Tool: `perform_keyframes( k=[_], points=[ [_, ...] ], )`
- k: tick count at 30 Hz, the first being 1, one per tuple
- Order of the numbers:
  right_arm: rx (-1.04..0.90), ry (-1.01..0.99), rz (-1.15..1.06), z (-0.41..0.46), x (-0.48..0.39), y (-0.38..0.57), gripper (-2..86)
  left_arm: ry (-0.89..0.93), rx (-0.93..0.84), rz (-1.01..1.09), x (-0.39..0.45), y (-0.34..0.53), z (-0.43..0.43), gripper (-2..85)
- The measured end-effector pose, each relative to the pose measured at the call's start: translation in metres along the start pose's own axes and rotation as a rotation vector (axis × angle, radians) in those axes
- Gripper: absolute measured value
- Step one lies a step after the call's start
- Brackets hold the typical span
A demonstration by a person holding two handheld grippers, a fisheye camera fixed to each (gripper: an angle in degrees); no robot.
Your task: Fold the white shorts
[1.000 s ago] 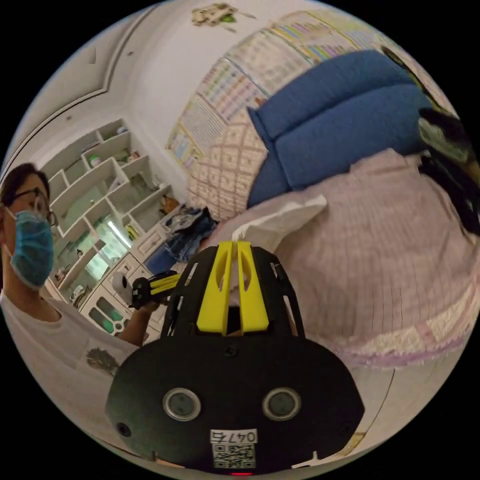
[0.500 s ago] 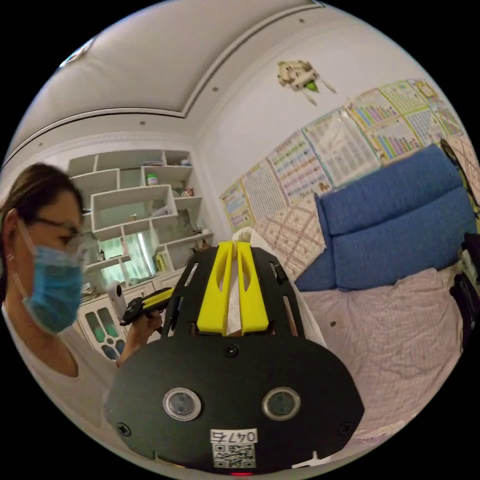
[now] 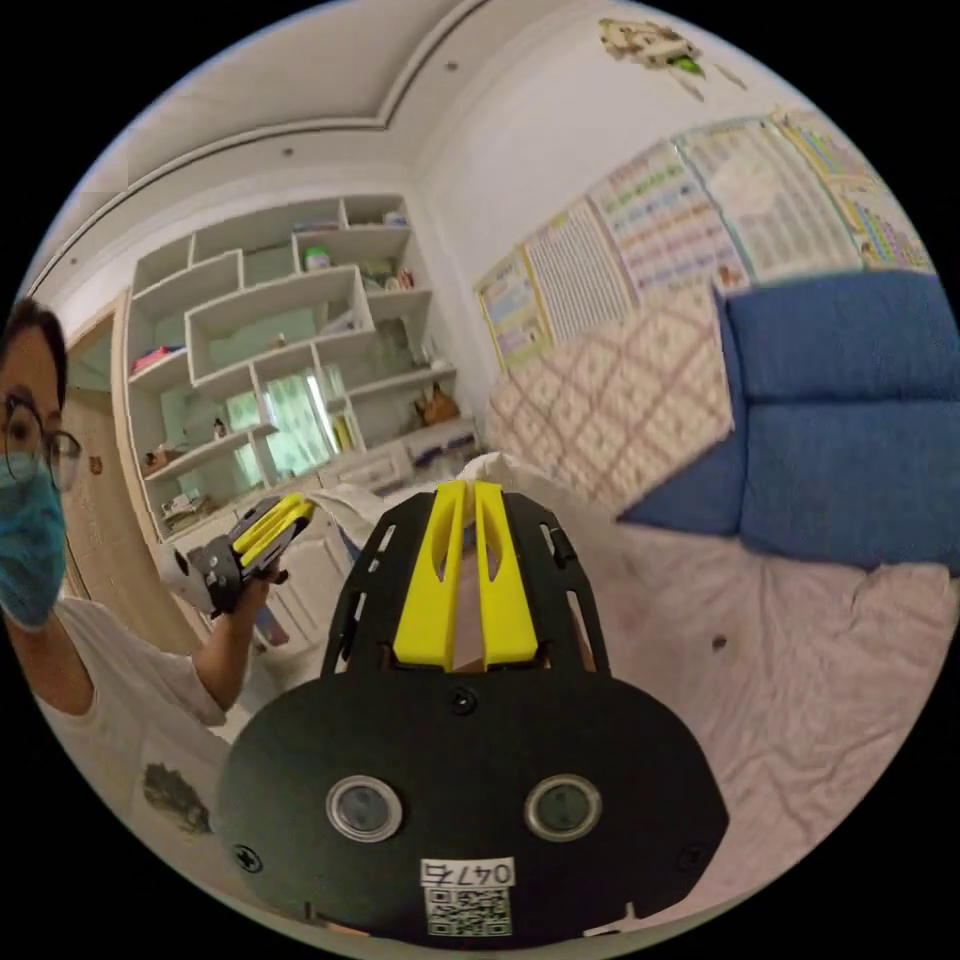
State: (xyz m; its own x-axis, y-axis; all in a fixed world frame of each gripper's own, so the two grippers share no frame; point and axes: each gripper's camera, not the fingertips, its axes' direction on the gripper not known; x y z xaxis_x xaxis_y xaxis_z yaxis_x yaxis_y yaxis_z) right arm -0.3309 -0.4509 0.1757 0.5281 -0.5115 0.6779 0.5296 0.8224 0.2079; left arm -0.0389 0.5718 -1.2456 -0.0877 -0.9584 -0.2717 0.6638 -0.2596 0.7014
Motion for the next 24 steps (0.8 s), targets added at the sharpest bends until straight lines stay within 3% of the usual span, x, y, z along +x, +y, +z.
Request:
perform_keyframes(
  k=[2,5,7,12,18,22,24],
  points=[
    [-0.195,-0.004,0.126,0.043,0.047,0.023,0.0,0.217,-0.200,0.088,0.076,0.035,0.033,0.1],
    [-0.403,-0.012,0.343,0.082,0.102,0.053,0.0,0.470,-0.364,0.099,0.136,0.065,0.066,0.1],
    [-0.458,0.005,0.407,0.090,0.117,0.056,-0.1,0.488,-0.391,0.079,0.136,0.061,0.078,0.0],
    [-0.437,0.013,0.407,0.086,0.123,-0.010,-0.1,0.600,-0.366,-0.011,0.065,0.021,0.126,0.3],
    [-0.532,0.181,0.225,0.098,0.098,-0.113,0.0,0.788,-0.337,-0.134,-0.010,-0.012,0.183,3.1],
    [-0.590,0.235,0.149,0.114,0.096,-0.169,0.4,0.926,-0.210,-0.488,-0.120,-0.012,0.236,7.3],
    [-0.596,0.235,0.146,0.115,0.100,-0.195,0.8,0.884,-0.187,-0.651,-0.177,-0.007,0.272,7.4]
  ],
)
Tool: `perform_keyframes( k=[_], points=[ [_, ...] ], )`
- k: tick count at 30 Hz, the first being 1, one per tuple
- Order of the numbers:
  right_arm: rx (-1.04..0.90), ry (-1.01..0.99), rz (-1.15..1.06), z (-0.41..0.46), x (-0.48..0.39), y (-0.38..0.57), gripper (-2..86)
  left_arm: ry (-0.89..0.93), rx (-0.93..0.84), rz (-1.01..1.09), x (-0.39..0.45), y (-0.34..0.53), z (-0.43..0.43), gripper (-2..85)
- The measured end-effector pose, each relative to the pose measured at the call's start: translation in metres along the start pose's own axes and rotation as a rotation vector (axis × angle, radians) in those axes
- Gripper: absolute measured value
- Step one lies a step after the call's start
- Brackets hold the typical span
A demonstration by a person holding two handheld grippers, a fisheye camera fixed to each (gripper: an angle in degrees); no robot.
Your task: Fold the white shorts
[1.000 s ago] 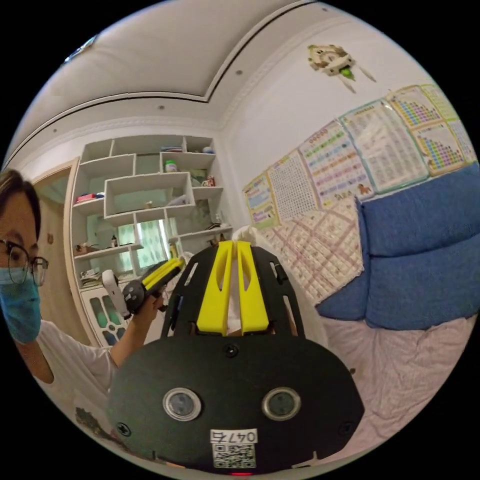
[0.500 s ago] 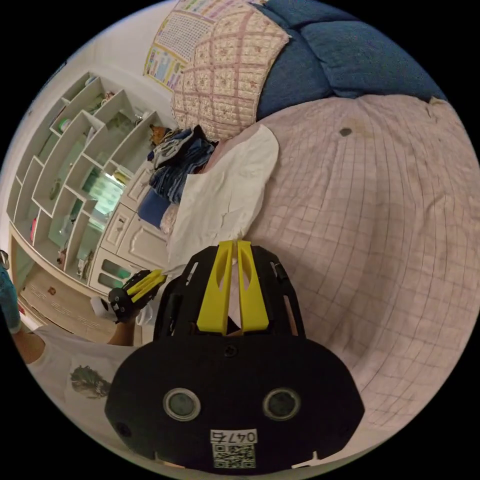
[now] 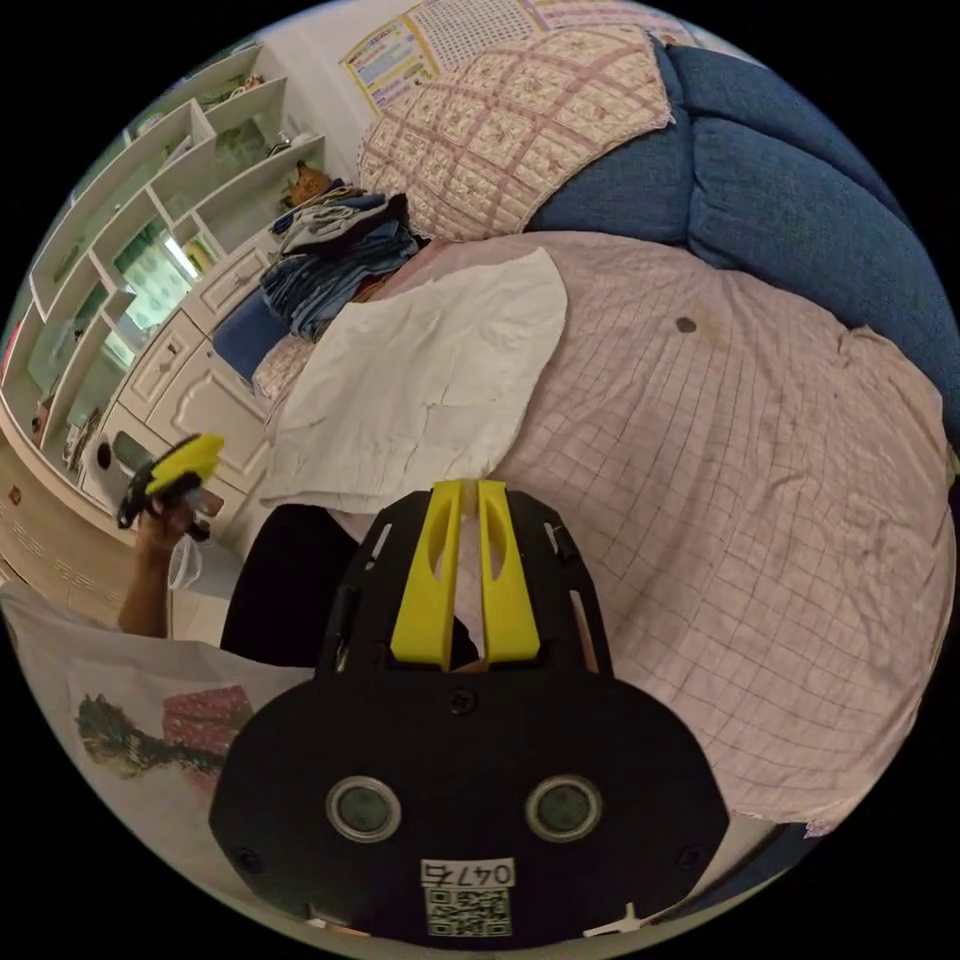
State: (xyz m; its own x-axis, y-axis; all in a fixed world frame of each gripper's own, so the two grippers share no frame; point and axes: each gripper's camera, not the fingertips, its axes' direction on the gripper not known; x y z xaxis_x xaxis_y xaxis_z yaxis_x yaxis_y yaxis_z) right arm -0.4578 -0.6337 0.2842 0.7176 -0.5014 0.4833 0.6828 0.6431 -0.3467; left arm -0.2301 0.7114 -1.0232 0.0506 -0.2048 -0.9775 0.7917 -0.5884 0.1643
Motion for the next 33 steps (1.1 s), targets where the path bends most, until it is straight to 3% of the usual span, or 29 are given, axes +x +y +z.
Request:
perform_keyframes(
  k=[5,9,14,19,23,33],
  points=[
    [0.100,0.112,0.054,-0.055,0.011,-0.072,2.1,-0.373,-0.127,-0.143,-0.134,-0.128,0.030,8.1],
    [0.145,0.110,-0.006,-0.081,0.014,-0.154,1.9,-0.332,-0.159,-0.225,-0.217,-0.203,0.082,8.6],
    [0.114,-0.021,-0.100,-0.067,0.042,-0.320,0.9,-0.146,-0.179,-0.462,-0.333,-0.278,0.143,8.4],
    [0.046,-0.015,-0.094,-0.031,0.082,-0.452,0.2,-0.148,-0.180,-0.456,-0.363,-0.338,0.166,7.7],
    [-0.037,-0.009,-0.116,0.002,0.099,-0.520,0.7,-0.216,-0.230,-0.408,-0.367,-0.384,0.179,2.4],
    [-0.035,0.004,-0.167,-0.006,0.098,-0.570,-0.3,-0.346,-0.138,-0.361,-0.355,-0.457,0.145,-0.8]
  ],
)
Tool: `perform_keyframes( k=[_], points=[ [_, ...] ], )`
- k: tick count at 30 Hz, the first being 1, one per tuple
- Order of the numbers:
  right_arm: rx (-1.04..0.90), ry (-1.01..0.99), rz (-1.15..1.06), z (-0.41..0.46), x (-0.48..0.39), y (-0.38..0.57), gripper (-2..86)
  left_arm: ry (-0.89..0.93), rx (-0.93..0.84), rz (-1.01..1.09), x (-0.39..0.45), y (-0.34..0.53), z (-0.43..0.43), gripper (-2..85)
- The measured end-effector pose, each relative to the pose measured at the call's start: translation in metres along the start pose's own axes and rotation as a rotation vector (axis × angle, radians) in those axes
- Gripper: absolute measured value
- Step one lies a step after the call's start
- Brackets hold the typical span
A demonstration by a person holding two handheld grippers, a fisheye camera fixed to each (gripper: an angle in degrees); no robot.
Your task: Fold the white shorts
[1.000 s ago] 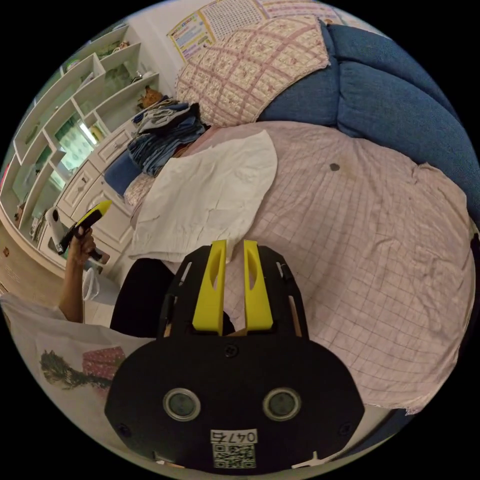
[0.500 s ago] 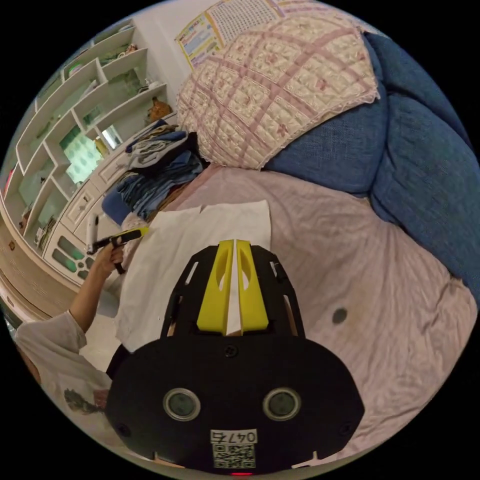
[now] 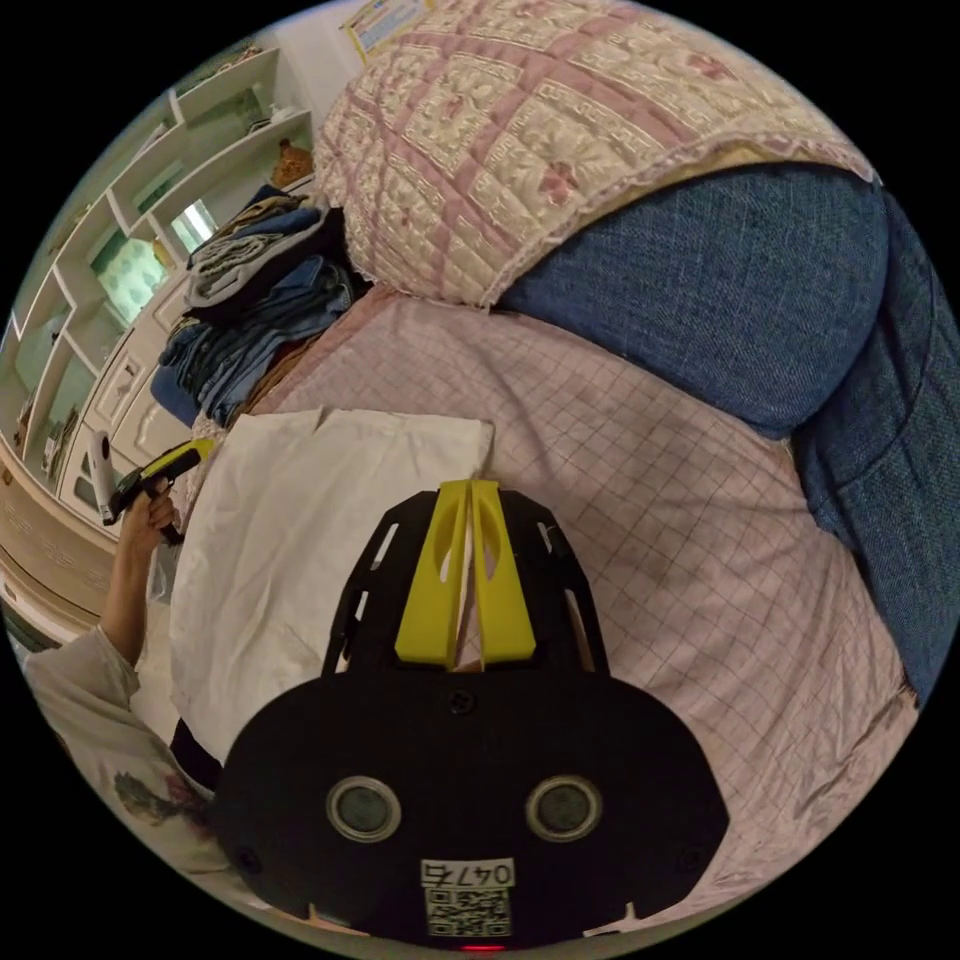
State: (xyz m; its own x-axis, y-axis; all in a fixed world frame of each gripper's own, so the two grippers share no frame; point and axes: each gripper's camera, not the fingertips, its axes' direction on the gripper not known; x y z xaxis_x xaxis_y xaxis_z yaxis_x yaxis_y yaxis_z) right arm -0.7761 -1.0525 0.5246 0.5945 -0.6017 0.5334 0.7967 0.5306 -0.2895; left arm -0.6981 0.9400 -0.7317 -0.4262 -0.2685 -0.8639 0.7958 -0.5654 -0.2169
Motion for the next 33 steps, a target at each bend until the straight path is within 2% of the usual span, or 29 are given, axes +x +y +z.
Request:
perform_keyframes(
  k=[4,5,7,9,11,12,15,18,24,26,28,31,33],
  points=[
    [0.038,0.048,0.017,-0.020,-0.005,-0.005,-0.5,0.122,-0.080,0.008,0.015,-0.030,0.004,0.7],
    [0.033,0.080,0.036,-0.022,-0.006,-0.005,-0.5,0.154,-0.120,0.001,0.019,-0.039,0.012,4.9],
    [0.032,0.105,0.049,-0.025,-0.010,-0.002,-0.5,0.179,-0.141,-0.037,0.020,-0.050,0.019,7.9],
    [0.042,0.131,0.053,-0.028,-0.016,0.003,-0.5,0.186,-0.158,-0.049,0.025,-0.060,0.022,7.3],
    [0.038,0.177,0.061,-0.032,-0.023,0.010,-0.6,0.173,-0.176,-0.034,0.036,-0.071,0.021,0.5],
    [0.035,0.193,0.063,-0.033,-0.025,0.012,-0.6,0.169,-0.172,-0.033,0.038,-0.073,0.018,0.2],
    [0.034,0.258,0.071,-0.042,-0.034,0.022,-0.6,0.122,-0.074,-0.030,0.050,-0.075,-0.016,-0.7],
    [0.030,0.296,0.100,-0.047,-0.039,0.034,-0.6,-0.034,0.011,-0.048,0.055,-0.072,-0.051,-0.8],
    [0.018,0.334,0.190,-0.053,-0.047,0.068,0.3,0.147,-0.169,-0.044,0.077,-0.077,-0.044,3.0],
    [0.104,0.322,0.217,-0.082,-0.058,0.093,0.8,0.171,-0.194,-0.050,0.088,-0.079,-0.047,7.3],
    [0.161,0.276,0.223,-0.108,-0.070,0.122,1.1,0.137,-0.220,-0.027,0.098,-0.082,-0.050,7.2],
    [0.145,0.171,0.235,-0.137,-0.090,0.182,1.6,0.095,-0.211,-0.014,0.109,-0.085,-0.065,0.5],
    [0.134,0.096,0.226,-0.149,-0.102,0.228,1.7,0.093,-0.168,-0.025,0.112,-0.083,-0.087,-0.4]
  ],
)
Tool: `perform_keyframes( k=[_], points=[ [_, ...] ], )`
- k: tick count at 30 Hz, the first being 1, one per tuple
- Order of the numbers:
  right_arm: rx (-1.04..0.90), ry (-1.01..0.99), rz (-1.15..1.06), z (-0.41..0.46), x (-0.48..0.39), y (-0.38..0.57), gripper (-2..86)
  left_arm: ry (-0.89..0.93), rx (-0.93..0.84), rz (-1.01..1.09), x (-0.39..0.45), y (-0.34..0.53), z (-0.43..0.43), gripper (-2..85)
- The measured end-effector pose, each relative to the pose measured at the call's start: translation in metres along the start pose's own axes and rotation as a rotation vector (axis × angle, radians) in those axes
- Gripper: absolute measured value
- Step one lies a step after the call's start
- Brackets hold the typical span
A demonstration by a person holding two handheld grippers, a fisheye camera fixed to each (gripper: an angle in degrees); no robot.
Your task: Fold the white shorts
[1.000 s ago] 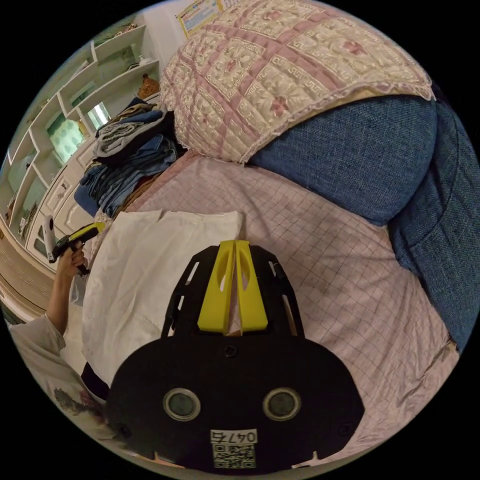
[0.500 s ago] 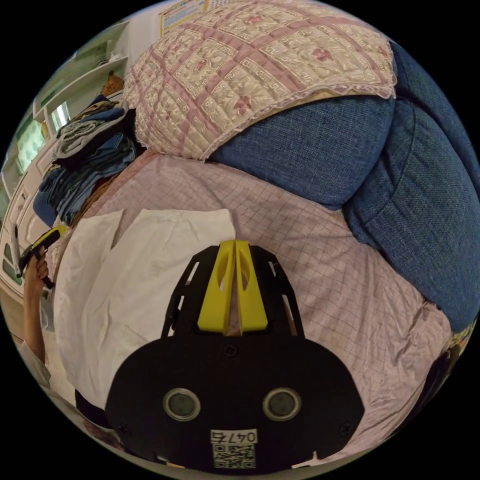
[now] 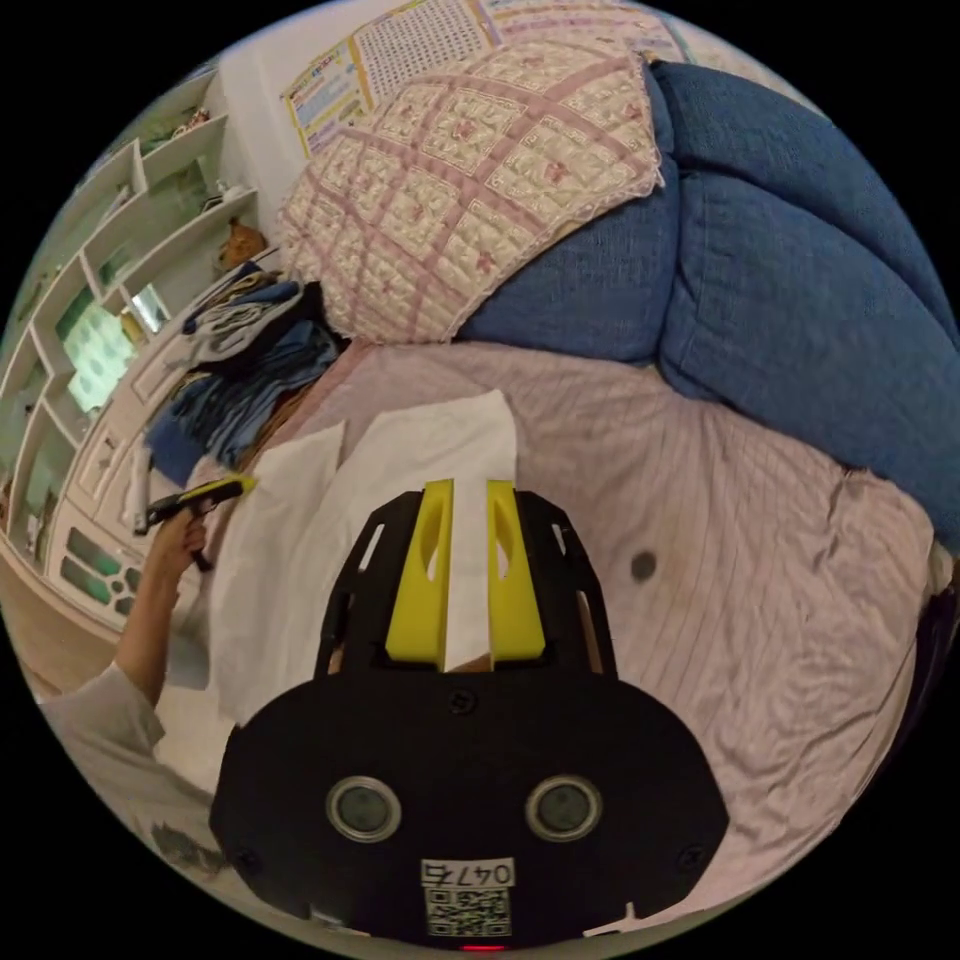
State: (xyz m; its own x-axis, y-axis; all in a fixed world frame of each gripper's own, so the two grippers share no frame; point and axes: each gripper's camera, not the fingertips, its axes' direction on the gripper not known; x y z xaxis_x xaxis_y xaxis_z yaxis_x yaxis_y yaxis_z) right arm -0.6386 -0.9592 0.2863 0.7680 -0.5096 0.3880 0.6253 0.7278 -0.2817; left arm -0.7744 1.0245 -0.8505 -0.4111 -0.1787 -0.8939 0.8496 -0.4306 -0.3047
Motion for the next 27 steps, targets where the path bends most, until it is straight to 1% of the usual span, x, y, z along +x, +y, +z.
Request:
perform_keyframes(
  k=[2,3,5,6,8,10,12,14,18,20,22,24,27],
  points=[
    [-0.010,-0.084,-0.008,-0.022,0.000,0.062,1.8,-0.074,0.047,-0.004,0.007,0.009,-0.032,-0.8],
    [-0.009,-0.101,-0.012,-0.026,-0.001,0.077,1.9,-0.100,0.049,0.000,0.008,0.011,-0.038,-0.8],
    [-0.028,-0.131,-0.040,-0.038,-0.010,0.129,2.2,-0.153,0.007,0.021,0.010,0.016,-0.050,-0.9],
    [-0.038,-0.124,-0.052,-0.039,-0.014,0.139,2.2,-0.137,-0.005,0.023,0.010,0.017,-0.052,-0.8],
    [-0.058,-0.047,-0.092,-0.046,-0.028,0.178,2.7,-0.005,0.015,0.004,0.012,0.030,-0.079,-0.5],
    [-0.060,-0.008,-0.077,-0.052,-0.033,0.203,3.2,0.072,0.046,-0.014,0.015,0.050,-0.109,0.3],
    [-0.063,-0.021,-0.037,-0.055,-0.031,0.226,3.7,0.162,0.061,-0.025,0.020,0.078,-0.138,2.9],
    [-0.069,-0.063,0.036,-0.055,-0.022,0.255,4.0,0.259,0.083,-0.054,0.027,0.132,-0.168,5.0],
    [-0.104,-0.155,0.137,-0.046,-0.009,0.291,3.8,0.323,0.084,-0.103,0.037,0.213,-0.197,5.1],
    [-0.082,-0.264,0.192,-0.045,-0.005,0.308,3.6,0.372,0.086,-0.138,0.042,0.256,-0.212,4.8],
    [-0.045,-0.314,0.229,-0.047,-0.006,0.319,3.6,0.399,0.071,-0.151,0.044,0.278,-0.221,4.6],
    [-0.026,-0.310,0.251,-0.048,-0.011,0.327,3.5,0.389,0.048,-0.152,0.047,0.293,-0.229,4.6],
    [-0.066,-0.313,0.247,-0.037,-0.027,0.333,2.1,0.405,0.037,-0.160,0.046,0.302,-0.236,4.6]
  ],
)
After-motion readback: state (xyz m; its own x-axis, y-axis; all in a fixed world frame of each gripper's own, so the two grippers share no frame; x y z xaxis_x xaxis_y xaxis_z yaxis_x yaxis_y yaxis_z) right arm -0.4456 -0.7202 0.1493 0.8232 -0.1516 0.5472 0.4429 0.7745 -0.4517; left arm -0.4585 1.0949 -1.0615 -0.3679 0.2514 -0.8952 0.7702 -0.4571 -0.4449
